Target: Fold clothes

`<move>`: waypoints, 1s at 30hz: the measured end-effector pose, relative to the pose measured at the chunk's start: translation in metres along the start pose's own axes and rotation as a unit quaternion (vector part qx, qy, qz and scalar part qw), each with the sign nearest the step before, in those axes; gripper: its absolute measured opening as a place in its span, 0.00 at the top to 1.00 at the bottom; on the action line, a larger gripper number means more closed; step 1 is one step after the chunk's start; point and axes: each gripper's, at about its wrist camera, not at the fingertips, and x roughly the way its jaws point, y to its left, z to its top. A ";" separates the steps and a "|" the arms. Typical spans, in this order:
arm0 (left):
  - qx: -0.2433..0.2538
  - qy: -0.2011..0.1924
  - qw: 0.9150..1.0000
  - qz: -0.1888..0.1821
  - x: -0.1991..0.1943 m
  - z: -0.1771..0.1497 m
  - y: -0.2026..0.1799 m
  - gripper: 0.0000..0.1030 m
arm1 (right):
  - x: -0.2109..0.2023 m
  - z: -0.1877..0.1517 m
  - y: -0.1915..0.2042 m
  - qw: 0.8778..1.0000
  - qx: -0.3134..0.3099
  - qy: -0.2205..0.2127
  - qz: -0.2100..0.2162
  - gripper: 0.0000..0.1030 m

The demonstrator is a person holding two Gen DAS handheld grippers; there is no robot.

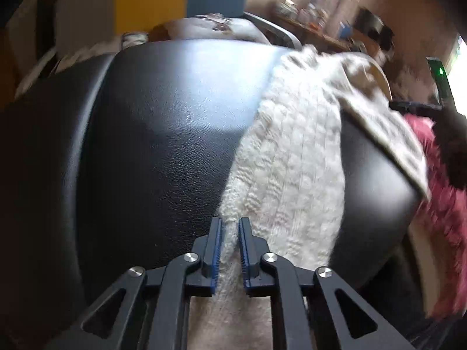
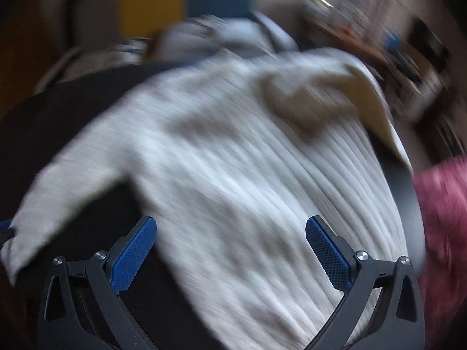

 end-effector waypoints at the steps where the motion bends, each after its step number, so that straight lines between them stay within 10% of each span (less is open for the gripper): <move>1: -0.011 -0.009 1.000 -0.002 -0.004 0.000 0.002 0.91 | 0.020 0.007 0.007 1.000 -0.027 -0.005 0.010 0.00; 10: 0.103 -0.101 0.984 0.106 -0.049 0.010 -0.022 0.92 | 0.146 0.049 0.102 0.988 -0.139 0.060 0.010 0.00; 14: 0.017 -0.030 0.999 0.025 -0.034 0.010 0.019 0.86 | 0.169 0.045 0.092 0.993 -0.058 0.076 0.062 0.00; 20: -0.100 -0.021 0.995 -0.020 -0.053 -0.020 0.082 0.73 | 0.164 0.038 0.096 0.995 -0.060 0.048 0.064 0.00; 30: -0.248 -0.012 0.962 -0.117 -0.050 -0.065 0.103 0.58 | 0.125 -0.001 0.111 0.996 -0.058 0.044 0.061 0.00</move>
